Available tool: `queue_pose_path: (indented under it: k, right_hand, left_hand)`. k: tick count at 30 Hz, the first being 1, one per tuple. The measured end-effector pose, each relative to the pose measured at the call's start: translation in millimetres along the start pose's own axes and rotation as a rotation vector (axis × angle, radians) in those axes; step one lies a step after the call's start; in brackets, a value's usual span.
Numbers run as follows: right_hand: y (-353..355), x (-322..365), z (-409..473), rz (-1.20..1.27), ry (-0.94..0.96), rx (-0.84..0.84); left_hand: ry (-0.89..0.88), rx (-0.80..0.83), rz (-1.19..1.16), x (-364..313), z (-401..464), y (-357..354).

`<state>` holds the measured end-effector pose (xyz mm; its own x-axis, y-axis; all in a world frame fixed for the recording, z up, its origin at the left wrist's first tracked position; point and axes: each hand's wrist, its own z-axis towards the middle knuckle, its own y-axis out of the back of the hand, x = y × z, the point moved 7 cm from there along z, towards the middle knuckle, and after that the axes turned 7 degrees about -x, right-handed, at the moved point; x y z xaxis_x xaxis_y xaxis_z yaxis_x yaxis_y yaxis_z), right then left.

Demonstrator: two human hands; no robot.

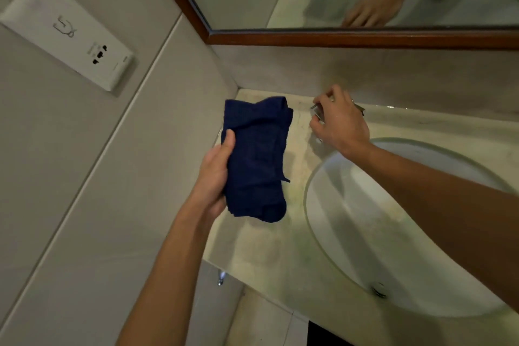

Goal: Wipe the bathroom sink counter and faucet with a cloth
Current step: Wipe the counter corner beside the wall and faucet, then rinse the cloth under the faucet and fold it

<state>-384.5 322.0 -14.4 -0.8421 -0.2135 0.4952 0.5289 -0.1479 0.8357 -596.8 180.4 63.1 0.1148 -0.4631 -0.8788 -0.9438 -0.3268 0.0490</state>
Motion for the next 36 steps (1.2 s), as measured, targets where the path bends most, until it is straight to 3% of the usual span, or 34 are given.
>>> queue_pose_path:
  k: [4,8,11,15,18,21,23,26,30,34,36]
  right_hand:
    - [-1,2,1,0.000,-0.021,0.017]
    - [-1,3,2,-0.011,-0.046,0.020]
    - [-2,2,2,-0.032,-0.060,0.022]
    - [-3,1,1,-0.037,-0.084,0.025]
    - [-2,2,1,-0.029,-0.085,0.017]
    - [-4,0,1,-0.019,-0.080,0.014]
    - [-4,-4,2,0.038,-0.096,-0.005]
    - [7,-20,4,0.325,-0.277,-0.120]
    - [40,-62,-4,0.428,-0.502,-0.266]
    - [28,-92,-21,0.397,-0.504,0.001]
    - [23,-97,-24,0.389,-0.465,0.025]
  left_hand:
    - [-0.002,0.082,0.087,-15,46,10]
    - [-0.064,-0.010,0.747,45,131,43]
    - [-0.024,-0.131,0.904,95,156,59]
    - [-0.248,-0.185,1.006,102,159,14]
    - [-0.296,-0.100,1.320,112,162,-38]
    - [-0.374,-0.214,1.489,124,168,-48]
    - [-0.524,-0.247,1.440,129,167,-48]
    - [-0.601,-0.092,1.196,139,155,-61]
    - [-0.368,0.042,0.512,138,111,-80]
    - [-0.257,0.246,0.175,137,66,-118]
    - [-0.219,0.348,0.103,151,58,-143]
